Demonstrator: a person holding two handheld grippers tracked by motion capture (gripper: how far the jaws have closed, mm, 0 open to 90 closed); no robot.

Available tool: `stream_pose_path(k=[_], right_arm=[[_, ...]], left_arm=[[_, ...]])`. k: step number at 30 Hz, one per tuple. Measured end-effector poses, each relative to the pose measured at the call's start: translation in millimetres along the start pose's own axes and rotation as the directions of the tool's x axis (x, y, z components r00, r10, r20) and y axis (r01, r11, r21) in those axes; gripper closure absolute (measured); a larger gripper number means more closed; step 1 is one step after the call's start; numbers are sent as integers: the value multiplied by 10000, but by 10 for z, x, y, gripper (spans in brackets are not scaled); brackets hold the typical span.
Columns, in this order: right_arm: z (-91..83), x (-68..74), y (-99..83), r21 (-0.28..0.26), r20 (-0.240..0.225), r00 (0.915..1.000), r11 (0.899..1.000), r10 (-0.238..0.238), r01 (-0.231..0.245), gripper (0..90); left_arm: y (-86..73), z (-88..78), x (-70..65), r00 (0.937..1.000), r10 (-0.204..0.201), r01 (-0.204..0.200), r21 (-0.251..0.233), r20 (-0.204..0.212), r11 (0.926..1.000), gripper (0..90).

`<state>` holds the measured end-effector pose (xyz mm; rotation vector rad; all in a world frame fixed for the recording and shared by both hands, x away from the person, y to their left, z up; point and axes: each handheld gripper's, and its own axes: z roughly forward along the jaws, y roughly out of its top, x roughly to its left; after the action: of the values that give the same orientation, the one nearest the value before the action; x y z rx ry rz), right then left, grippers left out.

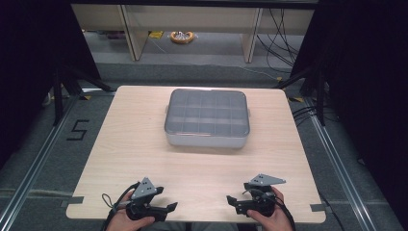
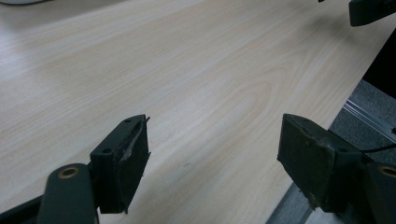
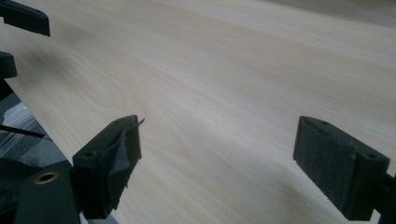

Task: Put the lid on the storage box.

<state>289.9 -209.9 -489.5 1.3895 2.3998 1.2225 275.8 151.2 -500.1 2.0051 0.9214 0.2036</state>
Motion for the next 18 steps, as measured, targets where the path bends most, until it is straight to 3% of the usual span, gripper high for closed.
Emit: stream_pose_path(k=[1, 2, 3, 5, 8, 9, 10, 11, 13, 14, 15, 16, 18], right_arm=[[-5, -30, -9, -63, 152, 9990, 9990, -432, 433, 162], [-10, -17, -25, 127, 75, 9997, 9997, -212, 211, 162], [-18, -22, -37, 75, 210, 9989, 9991, -421, 419, 162], [-28, -10, -68, 232, 162, 9992, 9991, -353, 349, 162], [-40, 6, -109, 284, 80, 9993, 9989, -362, 360, 162], [-36, 2, -123, 187, 119, 9983, 9982, -571, 569, 162], [-47, 21, -135, 376, 105, 9992, 9985, -398, 394, 162], [-51, 21, -144, 367, 228, 9975, 9971, -671, 662, 162], [-63, 35, -164, 430, 308, 9960, 9956, -841, 828, 162], [-70, 52, -176, 413, 371, 9962, 9962, -787, 772, 162], [-77, 48, -186, 454, 293, 9955, 9950, -901, 887, 162], [-77, 51, -192, 422, 276, 9952, 9948, -934, 922, 162], [-92, 72, -212, 528, 319, 9956, 9948, -884, 867, 162]], left_arm=[[-10, -2, -17, 10000, -90, 90, 69, -37, 9999, 242], [-14, -14, -11, 9999, 150, -150, 253, -25, 9996, 241], [-21, -2, -29, 10000, 37, -37, 98, -35, 9999, 242], [-31, -17, -28, 9998, 205, -202, 395, -72, 9990, 241], [-39, -17, -66, 10000, 26, -26, 86, -18, 10000, 241], [-39, -34, -57, 9997, 190, -186, 319, -136, 9993, 241], [-44, -42, -62, 9997, 244, -240, 332, -97, 9992, 241], [-54, -32, -78, 9999, 135, -134, 215, -49, 9997, 241], [-63, -44, -85, 9999, 165, -164, 539, -4, 9984, 240], [-61, -56, -82, 9991, 433, -430, 720, -33, 9965, 240], [-67, -43, -103, 9997, 238, -235, 558, -31, 9982, 240], [-63, -55, -104, 9991, 424, -426, 601, 49, 9973, 240], [-68, -42, -127, 9996, 293, -294, 494, 18, 9983, 240]])
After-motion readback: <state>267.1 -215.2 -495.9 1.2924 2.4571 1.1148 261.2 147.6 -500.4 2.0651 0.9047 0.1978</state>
